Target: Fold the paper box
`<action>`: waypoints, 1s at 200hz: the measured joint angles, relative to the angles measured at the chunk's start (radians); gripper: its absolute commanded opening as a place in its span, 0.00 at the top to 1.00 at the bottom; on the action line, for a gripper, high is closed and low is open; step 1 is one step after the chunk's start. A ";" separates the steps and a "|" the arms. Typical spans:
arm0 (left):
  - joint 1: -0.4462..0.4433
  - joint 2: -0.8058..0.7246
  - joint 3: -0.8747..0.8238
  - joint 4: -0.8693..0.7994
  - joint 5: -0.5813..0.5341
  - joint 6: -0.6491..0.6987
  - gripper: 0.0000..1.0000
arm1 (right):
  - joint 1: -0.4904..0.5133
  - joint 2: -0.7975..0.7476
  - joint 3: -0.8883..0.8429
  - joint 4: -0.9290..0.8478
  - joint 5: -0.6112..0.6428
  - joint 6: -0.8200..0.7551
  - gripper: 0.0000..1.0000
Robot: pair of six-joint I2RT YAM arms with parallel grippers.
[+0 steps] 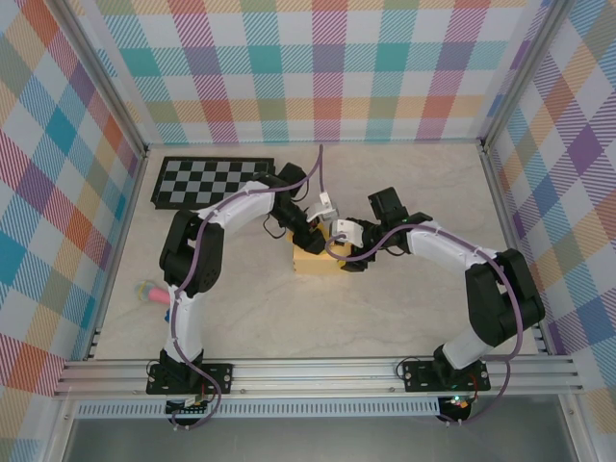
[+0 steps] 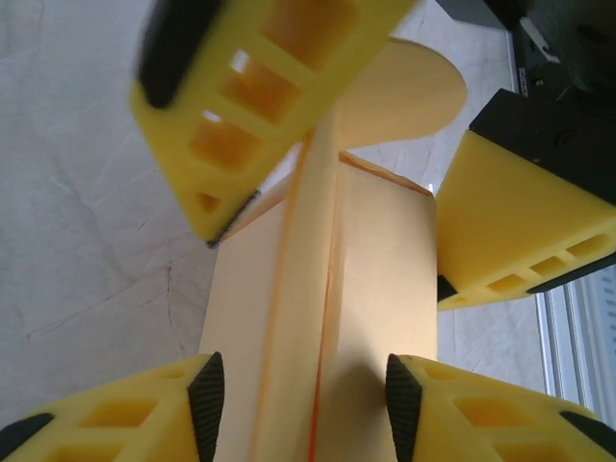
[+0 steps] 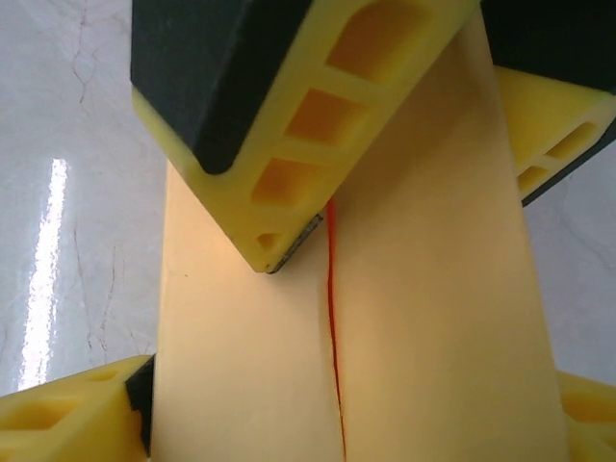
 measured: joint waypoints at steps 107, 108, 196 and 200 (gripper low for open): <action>0.076 -0.495 -0.297 0.331 -0.194 -0.282 0.00 | 0.017 -0.018 -0.032 0.061 0.109 -0.005 0.37; 0.077 -0.505 -0.307 0.340 -0.208 -0.298 0.00 | 0.018 -0.018 -0.033 0.062 0.110 -0.005 0.37; 0.124 -0.601 -0.557 0.560 -0.676 -1.084 0.15 | 0.024 -0.024 -0.038 0.062 0.131 -0.048 0.42; 0.124 -0.594 -0.562 0.561 -0.676 -1.116 0.20 | 0.024 -0.024 -0.038 0.062 0.132 -0.049 0.43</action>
